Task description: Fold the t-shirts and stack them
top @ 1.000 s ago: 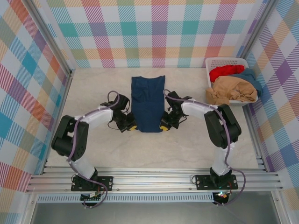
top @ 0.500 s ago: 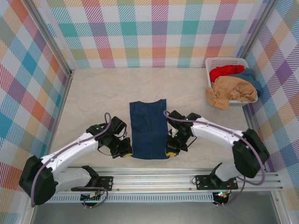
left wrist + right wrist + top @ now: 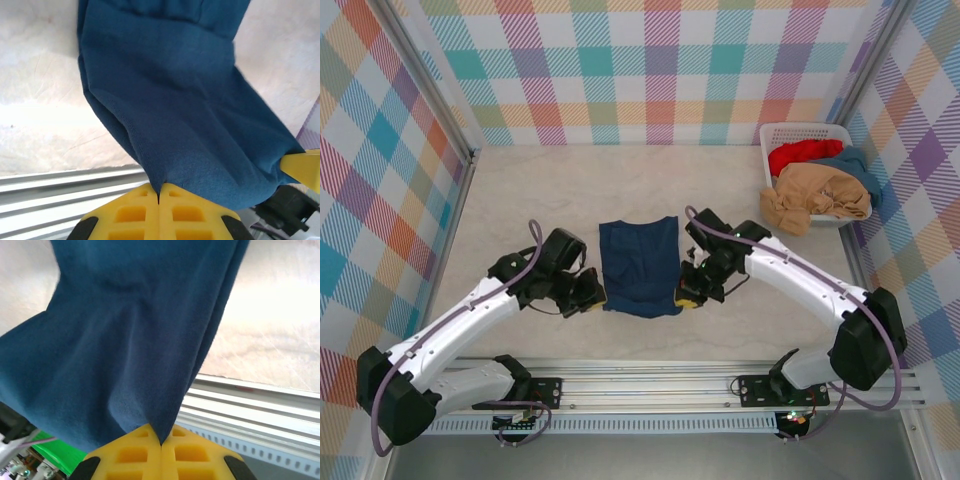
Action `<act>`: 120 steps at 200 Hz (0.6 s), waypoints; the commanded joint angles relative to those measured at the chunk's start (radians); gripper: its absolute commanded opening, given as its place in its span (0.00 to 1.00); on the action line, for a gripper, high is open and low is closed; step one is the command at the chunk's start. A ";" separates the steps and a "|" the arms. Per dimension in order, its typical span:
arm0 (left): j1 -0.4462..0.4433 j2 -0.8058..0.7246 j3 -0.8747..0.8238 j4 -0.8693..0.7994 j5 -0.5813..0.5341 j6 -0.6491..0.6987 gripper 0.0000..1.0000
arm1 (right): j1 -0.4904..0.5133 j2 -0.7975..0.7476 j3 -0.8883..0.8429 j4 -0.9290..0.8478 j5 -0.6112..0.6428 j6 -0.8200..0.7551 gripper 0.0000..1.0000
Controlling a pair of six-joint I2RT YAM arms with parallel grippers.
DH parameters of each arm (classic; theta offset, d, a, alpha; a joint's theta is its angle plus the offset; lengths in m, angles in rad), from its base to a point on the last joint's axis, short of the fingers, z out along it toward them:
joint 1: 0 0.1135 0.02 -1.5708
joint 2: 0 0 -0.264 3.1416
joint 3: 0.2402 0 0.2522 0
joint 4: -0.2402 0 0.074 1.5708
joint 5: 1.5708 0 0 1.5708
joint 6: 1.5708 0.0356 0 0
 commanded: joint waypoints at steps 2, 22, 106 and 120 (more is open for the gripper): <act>0.041 0.042 0.041 -0.008 -0.053 0.006 0.00 | -0.036 0.052 0.055 -0.027 0.014 -0.014 0.00; 0.091 0.070 0.066 0.028 -0.061 0.017 0.00 | -0.073 0.101 0.123 -0.041 0.022 -0.037 0.00; 0.195 0.281 0.286 0.066 -0.060 0.106 0.00 | -0.158 0.278 0.375 -0.075 0.022 -0.098 0.00; 0.207 0.307 0.310 0.077 -0.060 0.111 0.00 | -0.170 0.303 0.406 -0.075 0.022 -0.105 0.00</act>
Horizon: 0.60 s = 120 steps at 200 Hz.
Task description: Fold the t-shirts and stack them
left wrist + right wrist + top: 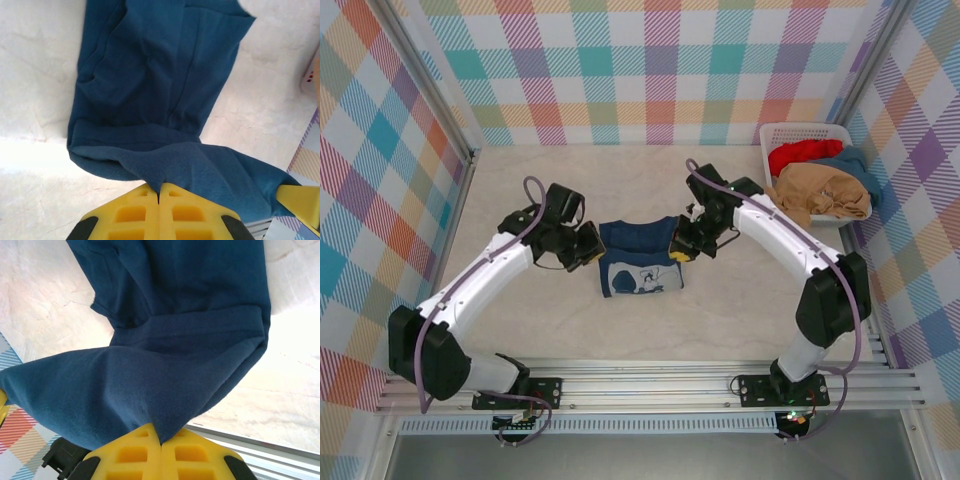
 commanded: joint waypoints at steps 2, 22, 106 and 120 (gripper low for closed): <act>0.026 0.036 0.059 0.017 -0.006 0.038 0.00 | -0.024 0.039 0.065 -0.035 -0.002 -0.034 0.00; 0.042 0.077 0.101 0.018 -0.006 0.048 0.00 | -0.043 0.083 0.114 -0.037 -0.011 -0.045 0.00; 0.115 0.224 0.200 0.024 -0.004 0.097 0.00 | -0.104 0.309 0.331 -0.054 -0.050 -0.093 0.00; 0.123 0.252 0.213 0.038 0.003 0.109 0.00 | -0.112 0.341 0.362 -0.059 -0.052 -0.097 0.00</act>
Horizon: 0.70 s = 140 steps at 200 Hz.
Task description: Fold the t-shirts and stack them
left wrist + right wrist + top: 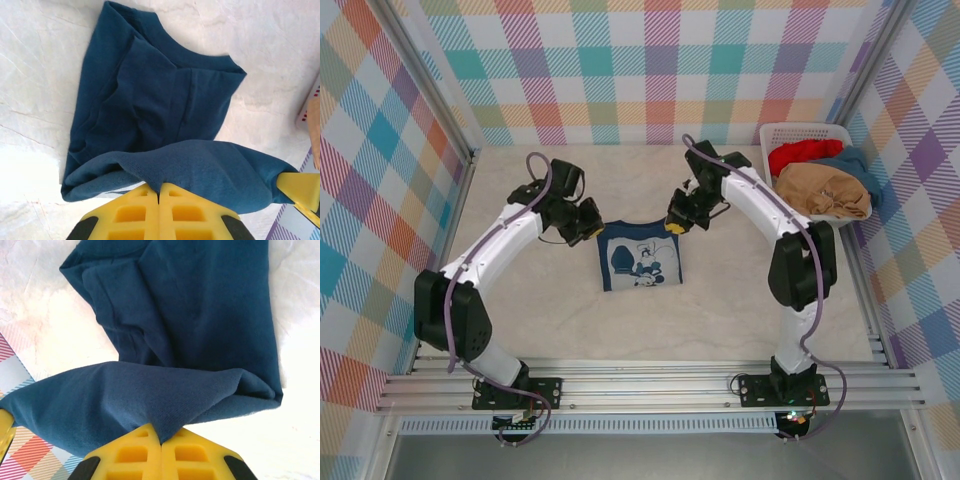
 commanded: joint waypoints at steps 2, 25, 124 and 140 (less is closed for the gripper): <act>0.026 0.042 0.048 0.018 0.004 0.040 0.00 | -0.020 0.048 0.065 -0.036 -0.023 -0.030 0.00; 0.029 0.111 0.099 0.021 0.023 0.064 0.00 | -0.031 0.091 0.090 -0.039 -0.025 -0.034 0.00; 0.059 0.334 0.251 0.029 0.022 0.104 0.00 | -0.060 0.247 0.250 -0.053 0.000 -0.006 0.00; 0.064 0.375 0.292 0.036 0.029 0.116 0.00 | -0.064 0.285 0.286 -0.071 0.011 0.001 0.00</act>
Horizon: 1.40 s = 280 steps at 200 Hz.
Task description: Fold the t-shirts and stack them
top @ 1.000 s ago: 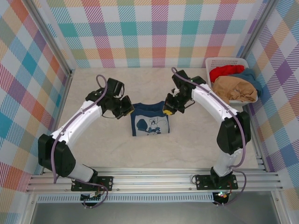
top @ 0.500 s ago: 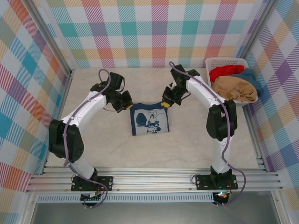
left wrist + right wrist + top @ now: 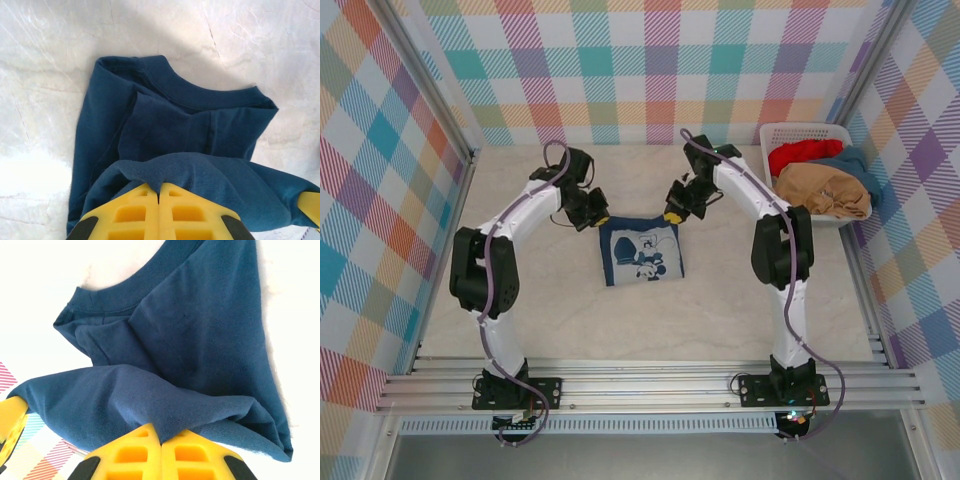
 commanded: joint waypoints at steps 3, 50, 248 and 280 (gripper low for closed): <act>0.016 0.056 0.075 0.032 0.022 0.036 0.00 | -0.017 0.054 0.066 -0.051 0.020 0.013 0.00; 0.024 0.147 0.170 0.083 0.012 0.063 0.38 | -0.065 0.059 0.015 0.076 0.062 0.074 0.39; -0.477 0.192 0.232 -0.213 -0.547 -0.639 0.56 | -0.015 -0.646 -0.778 0.284 0.134 0.002 0.41; -0.480 0.255 0.210 -0.175 -0.504 -0.698 0.55 | -0.035 -0.675 -0.801 0.288 0.120 -0.001 0.41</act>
